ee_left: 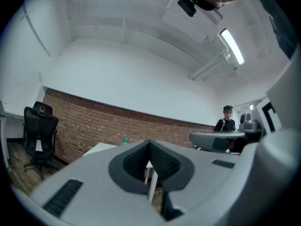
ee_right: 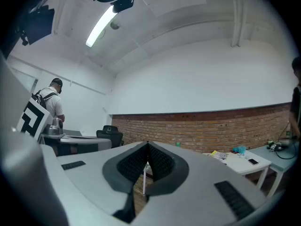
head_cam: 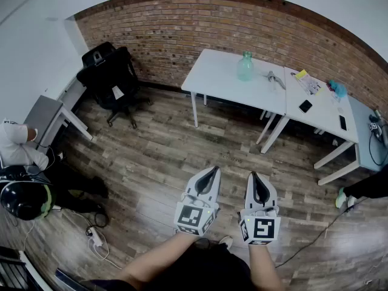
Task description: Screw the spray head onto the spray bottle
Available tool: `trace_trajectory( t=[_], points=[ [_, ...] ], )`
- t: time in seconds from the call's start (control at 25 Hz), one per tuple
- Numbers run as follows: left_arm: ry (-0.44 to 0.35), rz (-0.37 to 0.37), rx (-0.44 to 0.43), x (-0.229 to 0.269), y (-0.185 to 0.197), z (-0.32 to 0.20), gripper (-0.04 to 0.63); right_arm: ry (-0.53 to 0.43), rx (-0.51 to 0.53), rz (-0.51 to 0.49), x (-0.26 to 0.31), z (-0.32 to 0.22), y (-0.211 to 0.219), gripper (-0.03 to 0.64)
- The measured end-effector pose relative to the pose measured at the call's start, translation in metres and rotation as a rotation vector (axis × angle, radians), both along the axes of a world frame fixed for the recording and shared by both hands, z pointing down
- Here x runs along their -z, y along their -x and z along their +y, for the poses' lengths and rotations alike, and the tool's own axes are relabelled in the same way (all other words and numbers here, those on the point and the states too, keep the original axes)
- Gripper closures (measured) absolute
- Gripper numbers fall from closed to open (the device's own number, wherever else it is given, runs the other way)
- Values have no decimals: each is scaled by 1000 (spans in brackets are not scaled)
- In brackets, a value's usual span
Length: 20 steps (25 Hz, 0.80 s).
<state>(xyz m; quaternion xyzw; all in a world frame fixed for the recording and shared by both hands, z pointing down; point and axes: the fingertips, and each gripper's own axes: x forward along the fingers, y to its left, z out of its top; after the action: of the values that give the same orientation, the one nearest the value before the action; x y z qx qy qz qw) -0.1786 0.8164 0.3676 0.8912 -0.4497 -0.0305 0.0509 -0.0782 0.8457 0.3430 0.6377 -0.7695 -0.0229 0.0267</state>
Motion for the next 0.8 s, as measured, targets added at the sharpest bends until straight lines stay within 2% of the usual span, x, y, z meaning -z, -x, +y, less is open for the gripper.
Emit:
trace_trajectory(
  t=[0.4, 0.8],
  points=[
    [-45, -29, -34, 7, -22, 3, 595, -13, -14, -47, 0, 3, -16, 609],
    [-64, -50, -8, 8, -53, 4, 595, -8, -25, -81, -4, 7, -63, 609]
  ],
)
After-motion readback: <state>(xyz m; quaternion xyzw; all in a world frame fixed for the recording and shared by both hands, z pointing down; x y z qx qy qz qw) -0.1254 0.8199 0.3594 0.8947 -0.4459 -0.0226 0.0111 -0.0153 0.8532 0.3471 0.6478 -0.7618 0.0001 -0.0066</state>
